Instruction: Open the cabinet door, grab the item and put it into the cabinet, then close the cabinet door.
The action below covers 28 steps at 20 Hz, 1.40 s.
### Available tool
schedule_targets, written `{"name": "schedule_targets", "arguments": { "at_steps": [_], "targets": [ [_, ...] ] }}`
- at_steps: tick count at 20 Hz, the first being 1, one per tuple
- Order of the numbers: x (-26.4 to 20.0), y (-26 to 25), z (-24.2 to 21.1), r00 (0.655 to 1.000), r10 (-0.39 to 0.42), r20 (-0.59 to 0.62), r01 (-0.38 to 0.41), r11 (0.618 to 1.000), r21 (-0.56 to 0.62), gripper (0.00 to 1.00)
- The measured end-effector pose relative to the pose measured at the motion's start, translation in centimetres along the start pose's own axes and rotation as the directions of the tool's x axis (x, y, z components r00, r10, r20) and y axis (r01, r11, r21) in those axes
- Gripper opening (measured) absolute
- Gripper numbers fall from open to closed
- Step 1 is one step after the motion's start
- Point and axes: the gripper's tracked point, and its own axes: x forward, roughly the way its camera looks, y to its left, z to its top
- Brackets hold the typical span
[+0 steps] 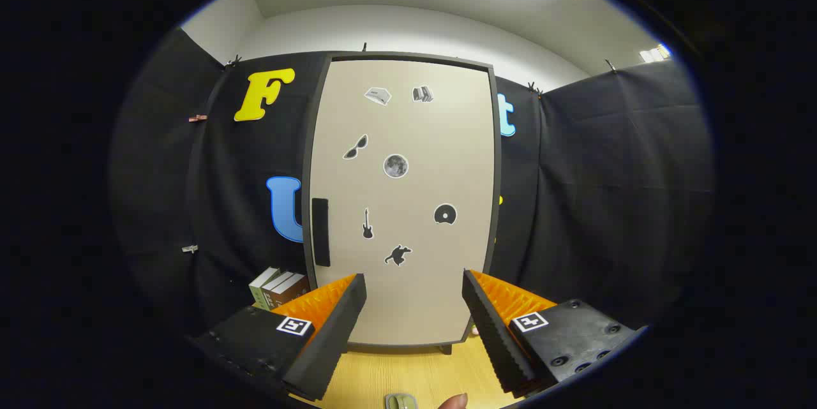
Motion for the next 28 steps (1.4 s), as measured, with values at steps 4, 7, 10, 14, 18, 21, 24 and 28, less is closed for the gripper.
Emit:
{"name": "schedule_targets", "arguments": {
  "at_steps": [4,7,10,14,18,21,24,28],
  "targets": [
    [0.1,-0.1,0.2,1.0,-0.002,0.009,0.002,1.0,0.002,0.98],
    [0.4,-0.1,0.2,1.0,-0.006,0.009,0.006,1.0,-0.002,0.98],
    [0.5,-0.1,0.1,1.0,-0.006,0.007,0.006,1.0,0.001,0.98],
    [0.7,-0.1,0.1,1.0,-0.006,0.011,0.006,1.0,-0.011,0.98],
    [0.7,0.4,0.1,1.0,0.01,0.005,-0.01,1.0,0.011,0.98],
    [1.4,2.4,0.2,0.999,0.05,-0.001,-0.05,0.997,0.058,0.98],
    [3.4,4.9,0.9,0.997,0.082,0.002,-0.082,0.994,0.071,0.98],
    [7.9,9.2,1.3,0.994,0.111,0.016,-0.111,0.992,0.055,0.98]
  ]
}}
